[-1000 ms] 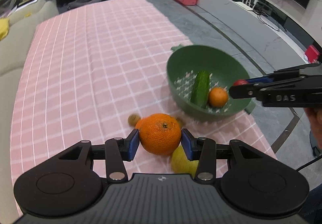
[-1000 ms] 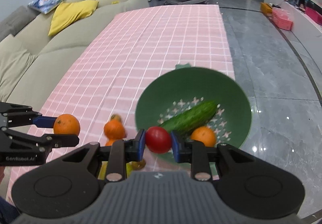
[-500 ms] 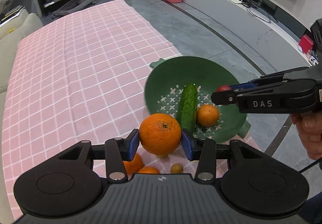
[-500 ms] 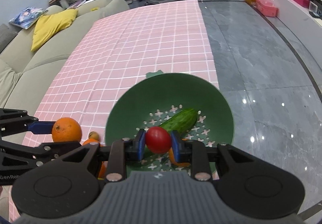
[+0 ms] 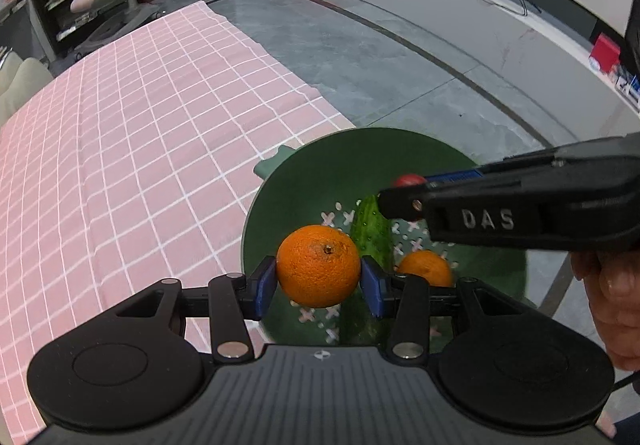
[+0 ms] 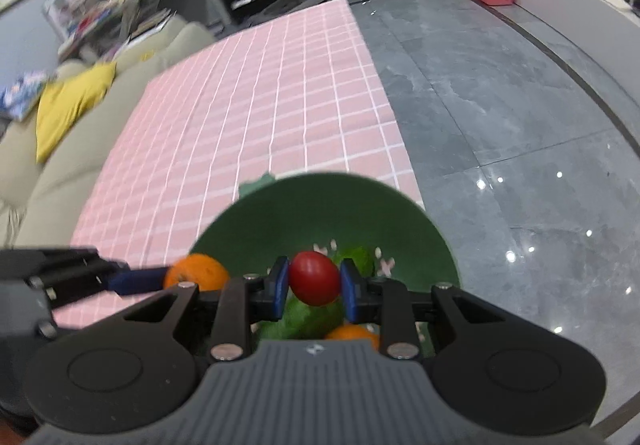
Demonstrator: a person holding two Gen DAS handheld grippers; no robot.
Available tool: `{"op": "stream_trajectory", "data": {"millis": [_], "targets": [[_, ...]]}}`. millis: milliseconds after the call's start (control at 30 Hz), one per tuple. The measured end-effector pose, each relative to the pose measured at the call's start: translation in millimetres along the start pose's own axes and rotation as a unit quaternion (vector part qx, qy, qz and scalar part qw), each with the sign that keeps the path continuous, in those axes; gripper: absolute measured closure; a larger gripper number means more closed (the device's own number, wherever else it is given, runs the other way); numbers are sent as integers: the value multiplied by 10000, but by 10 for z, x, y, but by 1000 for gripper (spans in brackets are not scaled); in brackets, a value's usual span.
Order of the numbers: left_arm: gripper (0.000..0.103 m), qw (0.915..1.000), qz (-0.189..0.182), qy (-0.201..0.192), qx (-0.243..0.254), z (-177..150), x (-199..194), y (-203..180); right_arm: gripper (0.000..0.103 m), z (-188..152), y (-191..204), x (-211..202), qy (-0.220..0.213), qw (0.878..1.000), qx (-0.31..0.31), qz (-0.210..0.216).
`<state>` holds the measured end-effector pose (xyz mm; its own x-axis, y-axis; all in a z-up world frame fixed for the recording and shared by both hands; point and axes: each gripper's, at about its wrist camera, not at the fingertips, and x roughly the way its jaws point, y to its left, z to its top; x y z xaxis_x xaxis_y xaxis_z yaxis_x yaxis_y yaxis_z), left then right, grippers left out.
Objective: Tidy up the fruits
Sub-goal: 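Carry the mandarin and tomato over the colander with both tools, then open both tools to drop mandarin and tomato into the colander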
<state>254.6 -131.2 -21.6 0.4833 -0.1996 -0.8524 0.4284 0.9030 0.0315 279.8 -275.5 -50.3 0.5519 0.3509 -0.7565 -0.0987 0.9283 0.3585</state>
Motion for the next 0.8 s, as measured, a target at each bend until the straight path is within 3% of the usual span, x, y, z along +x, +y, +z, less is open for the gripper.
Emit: {"op": "stream_trajectory", "data": {"millis": [167, 433, 800], "targets": [[52, 9999, 24, 92, 42, 2, 140, 3, 79, 65, 41, 158, -95, 9998, 168, 25], [52, 9998, -11, 212, 53, -9, 316, 23, 79, 86, -21, 443, 128, 9997, 196, -101], [50, 9996, -41, 269, -52, 53, 352, 77, 77, 61, 22, 558, 245, 9996, 42, -157]]}}
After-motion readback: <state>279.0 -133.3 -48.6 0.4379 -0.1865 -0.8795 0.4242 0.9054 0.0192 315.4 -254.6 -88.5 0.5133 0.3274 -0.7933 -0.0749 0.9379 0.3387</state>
